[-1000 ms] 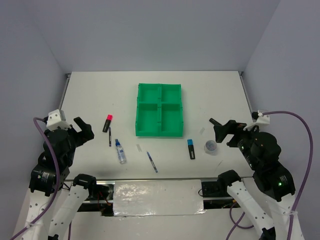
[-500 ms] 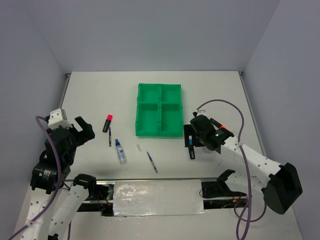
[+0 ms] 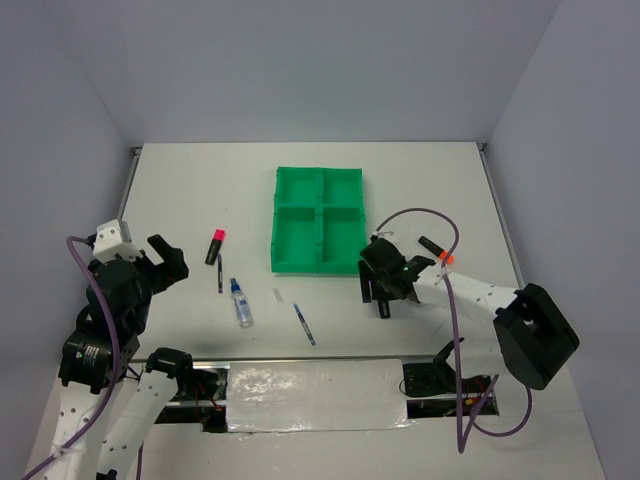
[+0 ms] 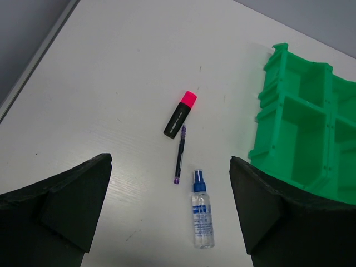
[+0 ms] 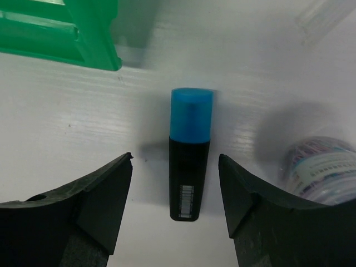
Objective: Sort the stationery into containers
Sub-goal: Pick up the pen from the center of the board, then place the pen in the storage box.
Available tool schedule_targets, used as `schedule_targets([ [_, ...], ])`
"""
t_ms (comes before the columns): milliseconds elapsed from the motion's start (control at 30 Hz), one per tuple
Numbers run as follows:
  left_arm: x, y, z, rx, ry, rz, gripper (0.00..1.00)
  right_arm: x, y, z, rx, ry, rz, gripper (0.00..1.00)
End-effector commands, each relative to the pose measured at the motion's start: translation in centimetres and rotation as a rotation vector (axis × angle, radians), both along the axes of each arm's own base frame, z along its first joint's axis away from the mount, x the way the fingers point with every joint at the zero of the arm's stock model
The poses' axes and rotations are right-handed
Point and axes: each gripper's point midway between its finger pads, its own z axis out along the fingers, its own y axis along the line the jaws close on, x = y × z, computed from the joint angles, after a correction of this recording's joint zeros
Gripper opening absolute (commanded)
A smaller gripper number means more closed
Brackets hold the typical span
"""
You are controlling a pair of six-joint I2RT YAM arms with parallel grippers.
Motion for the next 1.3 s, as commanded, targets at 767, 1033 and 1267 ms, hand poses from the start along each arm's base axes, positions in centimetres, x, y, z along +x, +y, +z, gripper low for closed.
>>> schedule_targets([
  [767, 0.3, -0.7, 1.2, -0.023, -0.068, -0.033, 0.99, -2.4, 2.7, 3.2, 0.299, -0.057, -0.001, 0.0],
  [1033, 0.3, -0.7, 1.2, -0.022, -0.065, -0.031, 0.99, 1.9, 3.0, 14.7, 0.347, -0.345, 0.012, 0.0],
  [1267, 0.3, -0.5, 1.1, -0.022, -0.059, -0.021, 0.99, 17.6, 7.5, 20.7, 0.273, -0.381, 0.084, 0.0],
])
